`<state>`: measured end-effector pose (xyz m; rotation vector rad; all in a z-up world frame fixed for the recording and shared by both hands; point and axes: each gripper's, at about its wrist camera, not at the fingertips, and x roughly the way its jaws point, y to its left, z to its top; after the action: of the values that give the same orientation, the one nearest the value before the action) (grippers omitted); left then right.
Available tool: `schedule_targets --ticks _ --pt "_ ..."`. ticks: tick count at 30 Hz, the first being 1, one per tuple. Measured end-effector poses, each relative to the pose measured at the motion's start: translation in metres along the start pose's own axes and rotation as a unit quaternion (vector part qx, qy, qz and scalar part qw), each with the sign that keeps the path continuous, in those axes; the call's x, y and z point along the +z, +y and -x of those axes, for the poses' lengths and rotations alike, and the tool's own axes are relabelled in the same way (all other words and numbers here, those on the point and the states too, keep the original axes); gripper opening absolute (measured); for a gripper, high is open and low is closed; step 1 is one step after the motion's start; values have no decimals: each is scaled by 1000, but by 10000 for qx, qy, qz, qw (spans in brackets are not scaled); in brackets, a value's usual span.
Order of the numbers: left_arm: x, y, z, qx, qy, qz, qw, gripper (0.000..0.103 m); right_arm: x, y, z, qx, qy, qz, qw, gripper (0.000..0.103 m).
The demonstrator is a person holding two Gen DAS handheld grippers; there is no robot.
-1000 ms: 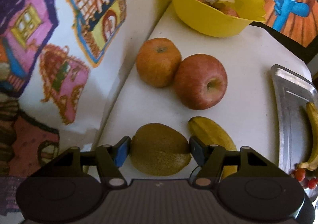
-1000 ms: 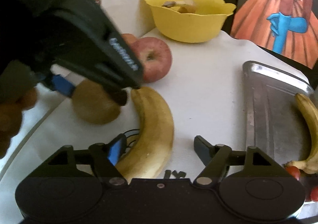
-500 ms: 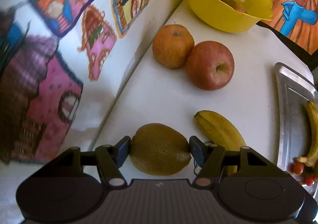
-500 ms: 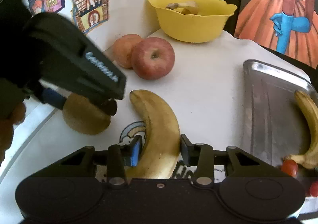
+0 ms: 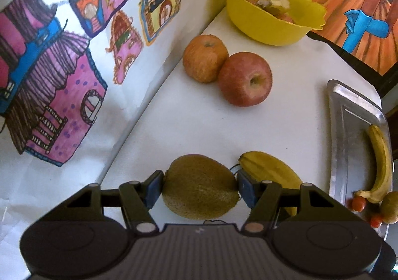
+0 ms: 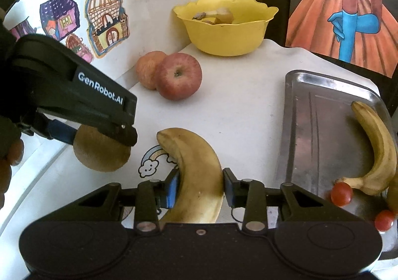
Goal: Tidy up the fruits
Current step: 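Carry the kiwi and banana onto the metal tray and open both tools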
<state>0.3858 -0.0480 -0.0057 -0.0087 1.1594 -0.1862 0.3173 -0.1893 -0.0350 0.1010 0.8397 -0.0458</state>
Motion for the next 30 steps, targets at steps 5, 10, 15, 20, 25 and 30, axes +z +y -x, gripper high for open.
schedule_targets --ticks 5,10,15,20,25,30 --pt "2 -13 1 8 -62 -1 10000 68 -1 -8 7 48 -33 -43 10000 39" --pt "2 -23 3 -13 -103 15 9999 68 -2 -17 17 24 -112 -33 9999 39" --pt "8 -38 7 -56 -181 -12 9998 68 3 -32 34 -45 -244 -97 9996 39" --pt "18 -64 12 -168 -268 -113 9994 68 14 -58 53 -209 -403 -247 9987 39" --pt "27 -105 14 -371 -346 -341 9981 68 25 -98 71 -500 -560 -433 9962 39" --pt "34 -152 9 -664 -413 -627 9950 68 32 -137 82 -820 -641 -543 9931 39"
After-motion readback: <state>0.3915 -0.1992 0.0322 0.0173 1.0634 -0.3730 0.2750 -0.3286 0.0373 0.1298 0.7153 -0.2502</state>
